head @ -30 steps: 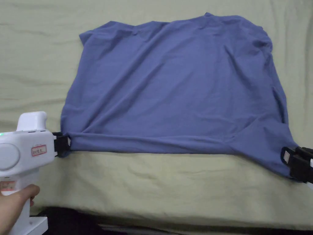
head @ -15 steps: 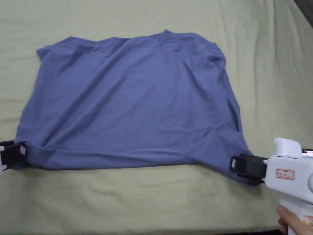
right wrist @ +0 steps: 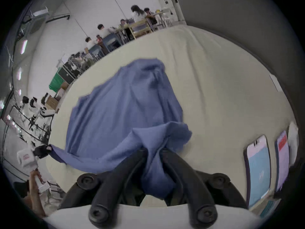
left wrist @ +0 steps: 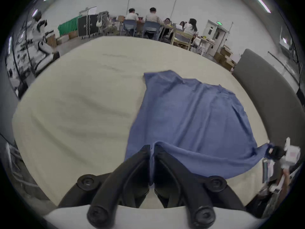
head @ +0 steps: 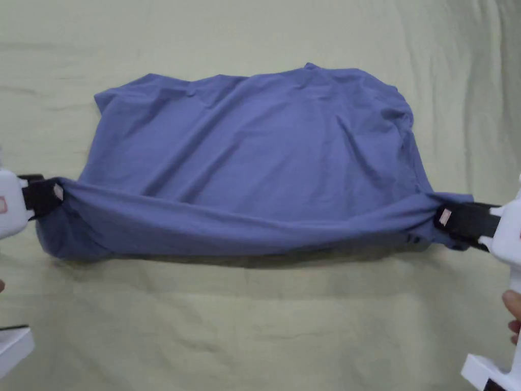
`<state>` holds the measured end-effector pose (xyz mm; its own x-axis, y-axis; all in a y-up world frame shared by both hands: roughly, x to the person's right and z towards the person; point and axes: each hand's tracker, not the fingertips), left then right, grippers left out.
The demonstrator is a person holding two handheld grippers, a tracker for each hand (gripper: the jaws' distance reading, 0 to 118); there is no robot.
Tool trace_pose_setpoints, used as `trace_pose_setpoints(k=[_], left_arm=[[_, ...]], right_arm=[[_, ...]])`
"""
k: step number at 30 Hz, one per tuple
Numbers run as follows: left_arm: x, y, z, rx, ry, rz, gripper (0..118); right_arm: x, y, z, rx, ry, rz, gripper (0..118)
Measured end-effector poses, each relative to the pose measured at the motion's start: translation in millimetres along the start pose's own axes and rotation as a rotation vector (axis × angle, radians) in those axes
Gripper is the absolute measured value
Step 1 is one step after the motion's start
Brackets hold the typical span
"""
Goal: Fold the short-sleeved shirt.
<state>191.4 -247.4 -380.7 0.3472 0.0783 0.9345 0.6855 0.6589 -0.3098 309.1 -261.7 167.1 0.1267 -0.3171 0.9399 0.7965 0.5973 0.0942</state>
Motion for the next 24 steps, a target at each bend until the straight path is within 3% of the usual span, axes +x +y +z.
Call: trace_pose_setpoints(k=[2, 6, 10, 13, 14, 15, 16, 17, 22, 23, 24], left_arm=[[3.5, 32.8, -33.3, -0.035, 0.049, -0.044, 0], [5.5, 73.2, -111.0, -0.149, 0.088, -0.053, 0], [11.2, 71.8, -167.3, -0.256, 0.138, -0.132, 0], [6.9, 62.1, -184.3, -0.277, 0.133, -0.114, 3], [3.2, 60.7, -183.1, -0.269, 0.125, -0.070, 16], [0.2, 60.0, -177.1, -0.228, 0.149, -0.049, 40], [-0.9, 55.3, -166.9, -0.192, 0.157, -0.038, 78], [-3.6, 53.4, -158.0, -0.175, 0.135, -0.024, 85], [-3.0, 26.7, -80.4, -0.041, 0.115, -0.072, 85], [-3.3, 15.4, -60.0, -0.008, 0.087, -0.088, 80], [2.4, -0.9, -33.9, 0.032, 0.062, -0.097, 56]], right_arm=[[-10.1, 35.6, -28.1, 0.007, -0.022, 0.053, 9], [-20.8, 80.0, -98.6, -0.056, -0.070, 0.059, 9], [-22.8, 81.6, -151.9, -0.160, -0.150, 0.120, 9], [-18.9, 77.0, -161.5, -0.163, -0.140, 0.128, 13], [-16.3, 75.7, -158.7, -0.164, -0.142, 0.132, 36], [-14.3, 76.4, -156.2, -0.171, -0.136, 0.120, 75], [-11.4, 75.6, -152.6, -0.174, -0.127, 0.109, 111], [-9.7, 74.1, -145.6, -0.170, -0.099, 0.100, 116], [-10.2, 58.4, -80.3, -0.080, -0.035, 0.093, 114], [-11.5, 50.1, -63.6, -0.065, -0.007, 0.114, 104], [-14.1, 38.1, -44.3, -0.029, 0.008, 0.146, 74]])
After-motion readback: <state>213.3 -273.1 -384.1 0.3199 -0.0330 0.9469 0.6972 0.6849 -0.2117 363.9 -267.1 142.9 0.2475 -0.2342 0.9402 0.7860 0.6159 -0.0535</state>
